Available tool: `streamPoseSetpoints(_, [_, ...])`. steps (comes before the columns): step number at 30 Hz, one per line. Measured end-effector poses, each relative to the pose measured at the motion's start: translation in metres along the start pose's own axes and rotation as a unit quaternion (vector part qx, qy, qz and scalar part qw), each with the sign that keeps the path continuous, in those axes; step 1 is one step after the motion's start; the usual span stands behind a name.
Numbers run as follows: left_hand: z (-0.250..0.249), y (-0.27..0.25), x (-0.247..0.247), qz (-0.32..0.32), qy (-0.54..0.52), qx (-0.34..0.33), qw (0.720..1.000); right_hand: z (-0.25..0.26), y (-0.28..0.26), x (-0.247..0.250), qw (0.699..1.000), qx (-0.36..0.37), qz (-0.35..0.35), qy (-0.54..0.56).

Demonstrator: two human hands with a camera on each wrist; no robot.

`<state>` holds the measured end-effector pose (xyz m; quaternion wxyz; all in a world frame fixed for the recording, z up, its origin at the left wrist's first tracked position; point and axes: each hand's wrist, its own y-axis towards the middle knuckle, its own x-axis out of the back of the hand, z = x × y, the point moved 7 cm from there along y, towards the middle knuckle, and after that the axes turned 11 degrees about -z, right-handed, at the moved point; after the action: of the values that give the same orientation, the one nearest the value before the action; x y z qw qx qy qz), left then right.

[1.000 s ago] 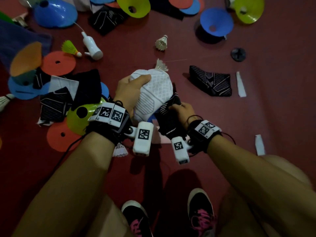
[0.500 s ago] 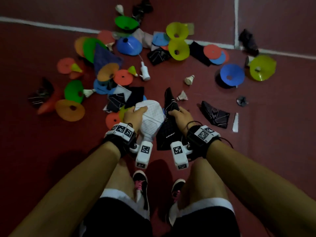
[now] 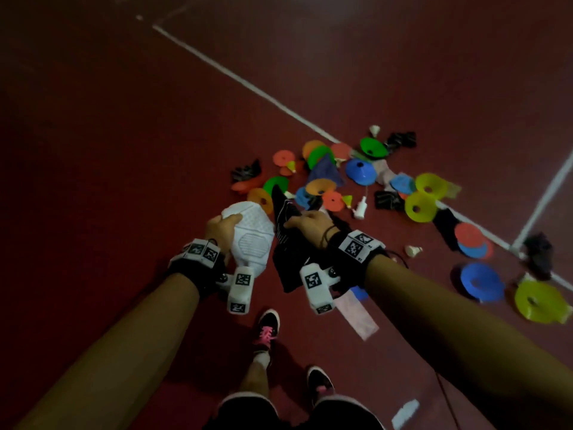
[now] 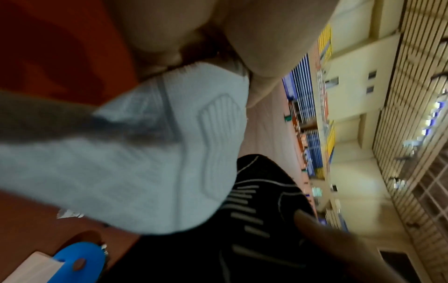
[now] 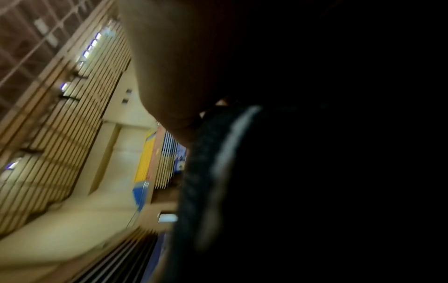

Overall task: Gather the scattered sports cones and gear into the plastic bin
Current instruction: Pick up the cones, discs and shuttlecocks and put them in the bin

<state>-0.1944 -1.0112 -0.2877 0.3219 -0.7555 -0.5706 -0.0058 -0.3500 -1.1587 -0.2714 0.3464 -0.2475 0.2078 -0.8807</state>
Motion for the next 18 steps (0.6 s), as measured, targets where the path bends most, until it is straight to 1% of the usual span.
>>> streamPoseSetpoints(4, [0.038,-0.045,0.109,-0.092,-0.039,0.045,0.994,0.034,-0.067,-0.079,0.994,0.042,0.094,-0.042])
streamPoseSetpoints(5, [0.055,-0.059,0.145,-0.121,-0.051,0.056,0.990,0.042,-0.089,-0.107,0.988,0.061,0.129,-0.067])
streamPoseSetpoints(6, [0.068,-0.070,0.173,-0.137,-0.069,0.066,0.986,0.047,-0.109,-0.131,0.981,0.079,0.154,-0.082])
streamPoseSetpoints(8, [0.103,-0.086,0.231,-0.161,-0.117,0.101,0.975,0.054,-0.156,-0.185,0.966,0.114,0.208,-0.100])
streamPoseSetpoints(9, [0.122,-0.093,0.267,-0.178,-0.138,0.127,0.966,0.057,-0.186,-0.221,0.953,0.136,0.250,-0.108])
streamPoseSetpoints(10, [0.139,-0.099,0.293,-0.183,-0.146,0.154,0.960,0.059,-0.214,-0.249,0.936,0.170,0.277,-0.135])
streamPoseSetpoints(11, [0.154,-0.107,0.318,-0.186,-0.143,0.188,0.954,0.055,-0.236,-0.273,0.928,0.182,0.289,-0.151])
streamPoseSetpoints(12, [0.170,-0.113,0.347,-0.196,-0.143,0.203,0.949,0.052,-0.258,-0.298,0.919,0.181,0.303,-0.175])
streamPoseSetpoints(13, [0.183,-0.121,0.375,-0.222,-0.140,0.195,0.945,0.047,-0.272,-0.321,0.915,0.182,0.303,-0.194])
streamPoseSetpoints(15, [0.218,-0.157,0.454,-0.316,-0.131,0.136,0.930,0.035,-0.325,-0.385,0.887,0.195,0.339,-0.247])
streamPoseSetpoints(16, [0.237,-0.177,0.487,-0.349,-0.109,0.112,0.924,0.029,-0.350,-0.413,0.874,0.202,0.354,-0.264])
streamPoseSetpoints(18, [0.299,-0.225,0.566,-0.403,-0.081,0.114,0.905,0.011,-0.421,-0.481,0.850,0.188,0.402,-0.283])
